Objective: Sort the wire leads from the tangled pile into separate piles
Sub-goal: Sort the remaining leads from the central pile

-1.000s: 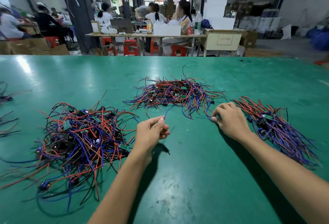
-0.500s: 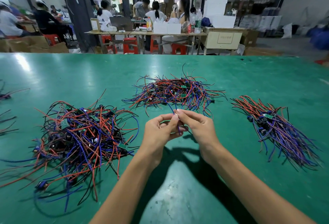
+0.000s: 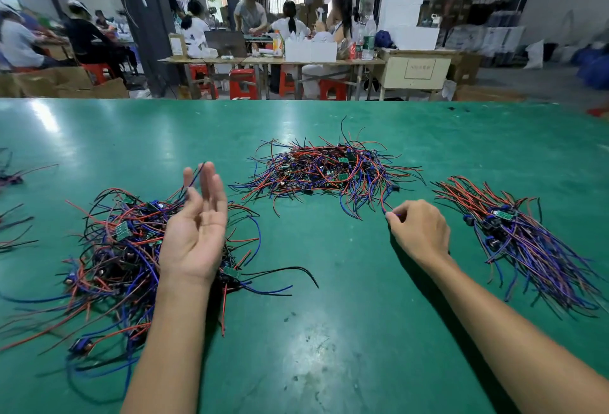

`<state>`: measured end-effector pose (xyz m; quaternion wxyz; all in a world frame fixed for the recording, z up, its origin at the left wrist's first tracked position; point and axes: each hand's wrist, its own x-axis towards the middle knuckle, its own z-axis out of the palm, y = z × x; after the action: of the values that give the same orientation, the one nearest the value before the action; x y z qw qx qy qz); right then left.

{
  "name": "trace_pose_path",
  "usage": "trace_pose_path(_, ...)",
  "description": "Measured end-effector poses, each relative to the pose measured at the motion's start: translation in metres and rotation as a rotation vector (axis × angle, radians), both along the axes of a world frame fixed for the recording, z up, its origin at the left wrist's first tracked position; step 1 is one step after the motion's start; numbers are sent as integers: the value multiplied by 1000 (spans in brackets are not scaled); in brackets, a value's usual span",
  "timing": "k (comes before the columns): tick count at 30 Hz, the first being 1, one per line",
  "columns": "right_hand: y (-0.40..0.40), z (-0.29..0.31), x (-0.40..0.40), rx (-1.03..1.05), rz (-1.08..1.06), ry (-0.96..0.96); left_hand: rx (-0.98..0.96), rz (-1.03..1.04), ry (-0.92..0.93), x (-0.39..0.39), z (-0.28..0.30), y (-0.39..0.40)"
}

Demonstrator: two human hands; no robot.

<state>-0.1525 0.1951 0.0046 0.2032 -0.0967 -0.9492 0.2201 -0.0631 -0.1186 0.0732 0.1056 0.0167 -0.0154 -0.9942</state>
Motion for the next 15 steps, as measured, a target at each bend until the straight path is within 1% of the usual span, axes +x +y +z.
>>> trace_pose_path(2,0,-2,3,-32,-18,19,-13,-21,8,1,-1,8)
trace_pose_path(4,0,-4,11,-133,-35,75,-104,-33,6,1,-1,19)
trace_pose_path(6,-1,-6,21,-224,-30,160,-193,-21,3,0,-1,31)
trace_pose_path(9,-2,-1,33,-362,-7,291,-235,-2,13,-1,-2,43)
trace_pose_path(10,-2,3,37,-442,21,331,-304,-2,6,-1,-2,48)
trace_pose_path(11,-3,8,41,-530,60,364,-426,-11,0,-2,-3,54)
trace_pose_path(13,-6,17,50,-669,139,415,-786,-54,-39,-1,-10,72)
trace_pose_path(14,-8,20,55,-702,175,434,-1026,-52,-63,0,-14,82)
trace_pose_path(15,-9,23,59,-723,215,442,-1308,-11,-52,1,-20,92)
